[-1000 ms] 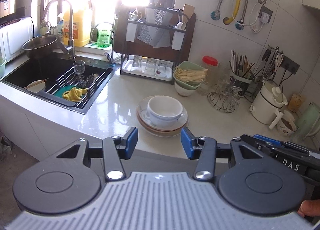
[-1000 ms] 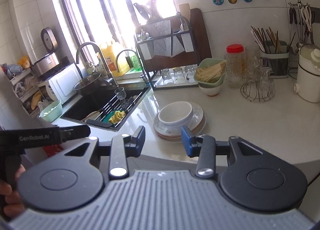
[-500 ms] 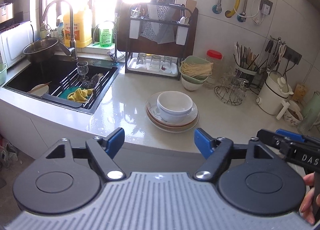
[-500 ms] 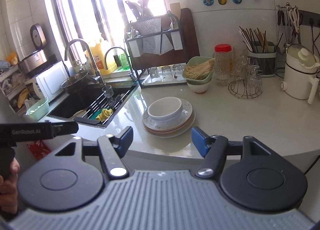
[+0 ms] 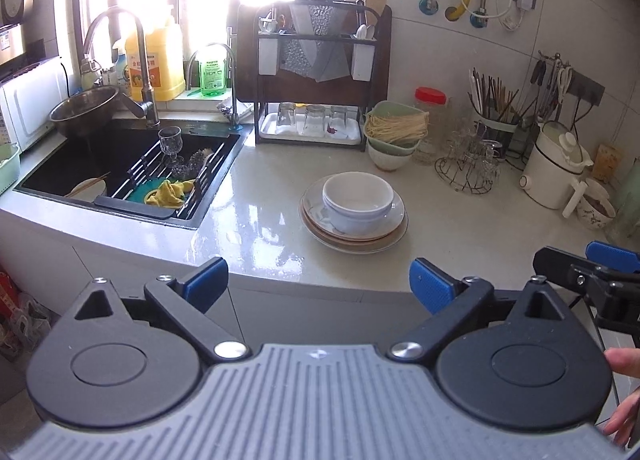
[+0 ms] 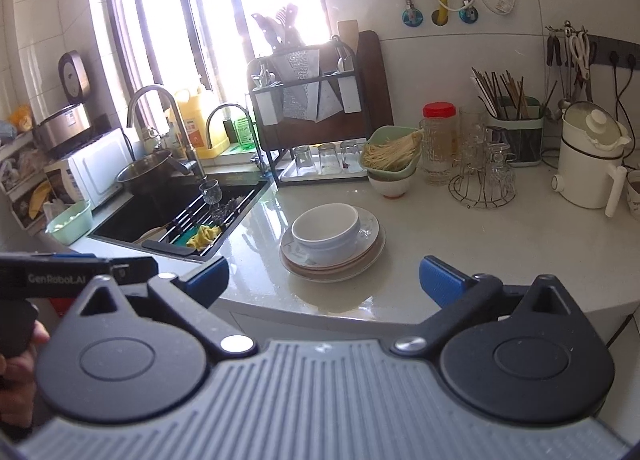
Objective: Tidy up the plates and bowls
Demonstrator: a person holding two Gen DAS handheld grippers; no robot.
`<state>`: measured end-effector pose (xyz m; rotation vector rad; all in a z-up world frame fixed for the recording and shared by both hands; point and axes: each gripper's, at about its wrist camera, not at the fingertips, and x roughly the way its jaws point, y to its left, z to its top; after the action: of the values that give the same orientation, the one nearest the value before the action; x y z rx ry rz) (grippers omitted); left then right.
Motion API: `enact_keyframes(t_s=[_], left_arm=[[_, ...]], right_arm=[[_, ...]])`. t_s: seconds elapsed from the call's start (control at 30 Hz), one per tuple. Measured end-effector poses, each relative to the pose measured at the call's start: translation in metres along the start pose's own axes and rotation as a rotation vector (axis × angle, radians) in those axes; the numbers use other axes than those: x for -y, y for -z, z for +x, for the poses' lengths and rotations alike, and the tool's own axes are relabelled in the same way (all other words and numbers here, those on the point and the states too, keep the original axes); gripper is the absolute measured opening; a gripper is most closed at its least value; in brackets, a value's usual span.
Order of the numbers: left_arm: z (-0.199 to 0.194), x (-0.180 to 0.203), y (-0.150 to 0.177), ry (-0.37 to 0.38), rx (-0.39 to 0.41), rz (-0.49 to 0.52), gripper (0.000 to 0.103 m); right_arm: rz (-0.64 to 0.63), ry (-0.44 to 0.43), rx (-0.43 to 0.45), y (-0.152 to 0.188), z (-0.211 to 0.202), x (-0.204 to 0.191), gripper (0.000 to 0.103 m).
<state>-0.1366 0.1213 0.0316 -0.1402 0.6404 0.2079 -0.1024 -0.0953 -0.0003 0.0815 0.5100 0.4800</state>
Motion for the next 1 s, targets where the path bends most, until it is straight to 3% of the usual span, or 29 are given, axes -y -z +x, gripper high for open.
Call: enact_keyframes(t_s=[0.3, 1.0], left_arm=[[-0.009, 0.001, -0.002, 0.009, 0.017, 0.022, 0.1], [0.0, 0.0, -0.001, 0.068, -0.045, 0.026, 0.1]], right_arm=[[0.01, 0.03, 0.022, 0.002, -0.01, -0.004, 0.103], [0.013, 0.044, -0.009, 0.005, -0.005, -0.011, 0.103]])
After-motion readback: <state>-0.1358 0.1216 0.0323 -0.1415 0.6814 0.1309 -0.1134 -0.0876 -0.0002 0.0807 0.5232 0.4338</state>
